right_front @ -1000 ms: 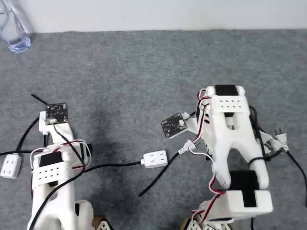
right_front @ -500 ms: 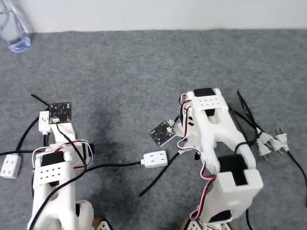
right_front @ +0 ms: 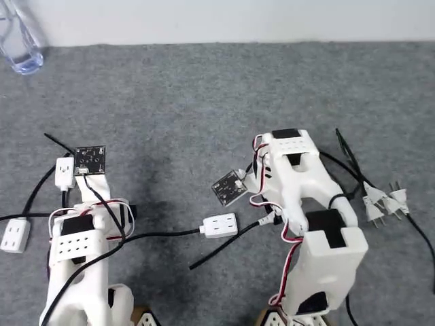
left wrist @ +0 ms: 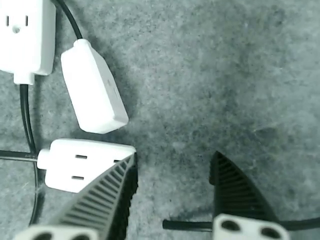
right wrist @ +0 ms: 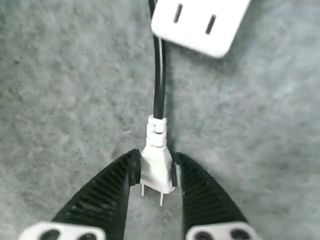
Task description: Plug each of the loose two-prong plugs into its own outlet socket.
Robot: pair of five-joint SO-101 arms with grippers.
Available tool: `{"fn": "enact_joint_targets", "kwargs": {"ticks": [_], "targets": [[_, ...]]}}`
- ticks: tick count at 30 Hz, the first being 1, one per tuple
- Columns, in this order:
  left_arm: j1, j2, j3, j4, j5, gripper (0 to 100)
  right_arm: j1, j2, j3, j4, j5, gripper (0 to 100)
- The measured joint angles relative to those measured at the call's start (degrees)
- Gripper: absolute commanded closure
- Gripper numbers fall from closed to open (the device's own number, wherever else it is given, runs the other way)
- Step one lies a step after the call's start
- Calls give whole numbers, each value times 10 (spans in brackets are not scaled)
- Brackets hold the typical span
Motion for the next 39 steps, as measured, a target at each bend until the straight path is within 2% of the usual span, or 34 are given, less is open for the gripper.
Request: {"fn": "enact_joint_targets", "kwargs": {"ticks": [9,16,19,24,27,29,34,39], "targets": [[0,0,0,0,0,773,55,-2,-1,10,-1,991],[0,0,0,0,0,773,87,-98,-59,178,-1,991],[0,0,0,0,0,773,98,-158,-76,208,-49,991],[0,0,0,0,0,773,96,-236,-79,210,-216,991],[0,0,0,0,0,773,98,-256,-79,209,-346,991],[0,0,0,0,0,774,98,-263,-70,199,-456,991],[0,0,0,0,0,774,142,-265,2,87,-778,990],[0,0,2,0,0,774,111,-265,57,31,-1042,990]]}}
